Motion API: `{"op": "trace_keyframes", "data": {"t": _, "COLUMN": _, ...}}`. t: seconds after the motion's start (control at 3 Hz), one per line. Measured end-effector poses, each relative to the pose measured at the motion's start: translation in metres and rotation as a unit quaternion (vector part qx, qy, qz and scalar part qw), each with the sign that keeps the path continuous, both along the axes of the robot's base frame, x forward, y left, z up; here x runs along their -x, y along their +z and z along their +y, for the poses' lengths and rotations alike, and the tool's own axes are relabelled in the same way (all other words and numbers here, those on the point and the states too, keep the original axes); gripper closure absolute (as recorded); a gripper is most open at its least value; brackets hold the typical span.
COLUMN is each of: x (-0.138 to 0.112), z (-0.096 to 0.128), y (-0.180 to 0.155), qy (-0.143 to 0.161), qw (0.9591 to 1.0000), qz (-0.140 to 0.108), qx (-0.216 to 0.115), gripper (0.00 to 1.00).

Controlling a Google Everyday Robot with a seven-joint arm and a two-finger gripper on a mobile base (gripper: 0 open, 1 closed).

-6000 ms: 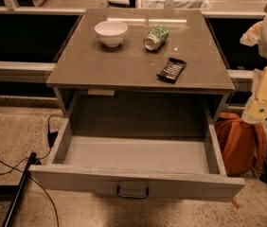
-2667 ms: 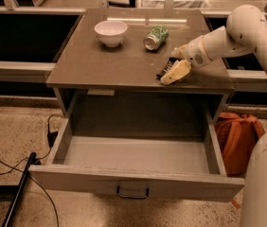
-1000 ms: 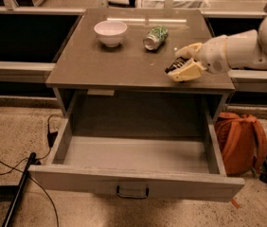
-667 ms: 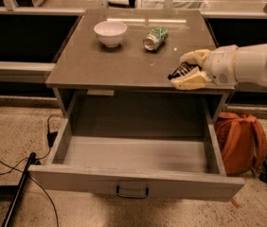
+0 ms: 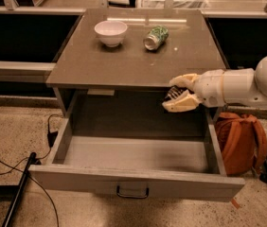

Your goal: Place rxbar chocolate into top drawer

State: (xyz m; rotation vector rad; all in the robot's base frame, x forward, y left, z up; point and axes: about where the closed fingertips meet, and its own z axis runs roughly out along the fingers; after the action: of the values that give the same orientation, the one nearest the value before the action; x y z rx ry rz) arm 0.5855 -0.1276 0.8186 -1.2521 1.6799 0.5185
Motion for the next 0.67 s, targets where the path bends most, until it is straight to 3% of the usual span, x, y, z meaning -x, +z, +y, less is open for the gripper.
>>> {"op": "trace_keyframes", "data": {"t": 0.33, "x": 0.026, "z": 0.027, "y": -0.045, "qy": 0.068, "qw": 0.9968, "qz": 0.027, "qx": -0.032, "gripper": 1.00}}
{"op": "trace_keyframes", "data": {"t": 0.67, "x": 0.050, "z": 0.047, "y": -0.093, "qy": 0.115, "qw": 0.9918, "qz": 0.037, "qx": -0.040, "gripper": 1.00}}
